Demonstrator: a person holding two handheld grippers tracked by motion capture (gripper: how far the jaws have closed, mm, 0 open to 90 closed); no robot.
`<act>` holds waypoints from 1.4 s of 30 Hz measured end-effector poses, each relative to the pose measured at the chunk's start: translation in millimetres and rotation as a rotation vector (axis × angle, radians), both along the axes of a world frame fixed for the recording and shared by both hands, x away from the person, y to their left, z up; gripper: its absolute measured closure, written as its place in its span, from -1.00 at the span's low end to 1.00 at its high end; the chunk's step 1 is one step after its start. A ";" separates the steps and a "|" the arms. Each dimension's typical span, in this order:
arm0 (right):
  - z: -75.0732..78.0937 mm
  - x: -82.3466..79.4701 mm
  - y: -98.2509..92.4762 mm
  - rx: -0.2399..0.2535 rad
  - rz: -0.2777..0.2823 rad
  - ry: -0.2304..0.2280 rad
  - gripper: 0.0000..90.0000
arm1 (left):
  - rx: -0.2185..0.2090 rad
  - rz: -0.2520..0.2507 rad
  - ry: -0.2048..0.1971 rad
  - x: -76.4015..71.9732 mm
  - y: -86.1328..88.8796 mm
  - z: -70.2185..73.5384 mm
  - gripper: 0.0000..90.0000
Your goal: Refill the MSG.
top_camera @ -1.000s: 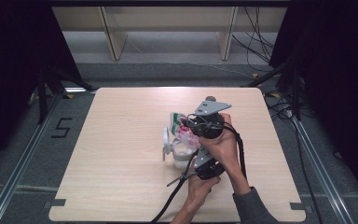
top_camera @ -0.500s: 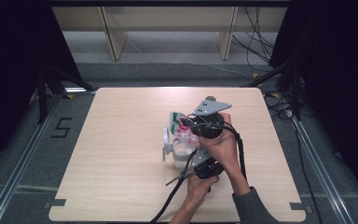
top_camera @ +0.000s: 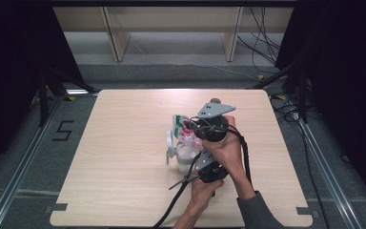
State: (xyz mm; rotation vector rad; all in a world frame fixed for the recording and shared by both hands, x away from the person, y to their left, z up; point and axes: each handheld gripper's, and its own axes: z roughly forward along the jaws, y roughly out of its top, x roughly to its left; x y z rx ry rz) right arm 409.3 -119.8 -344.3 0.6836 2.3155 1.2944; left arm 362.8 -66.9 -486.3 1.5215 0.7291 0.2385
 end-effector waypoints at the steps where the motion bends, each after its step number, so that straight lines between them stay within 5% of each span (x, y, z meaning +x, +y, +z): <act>1: 0.3 -0.1 -0.1 0.001 0.001 0.000 1.00 | 0.001 0.000 -0.001 0.2 0.0 0.0 0.84; 42: 1.1 -2.8 4.7 -0.008 -0.006 -0.011 1.00 | -0.022 -0.003 0.001 0.2 1.8 0.3 0.84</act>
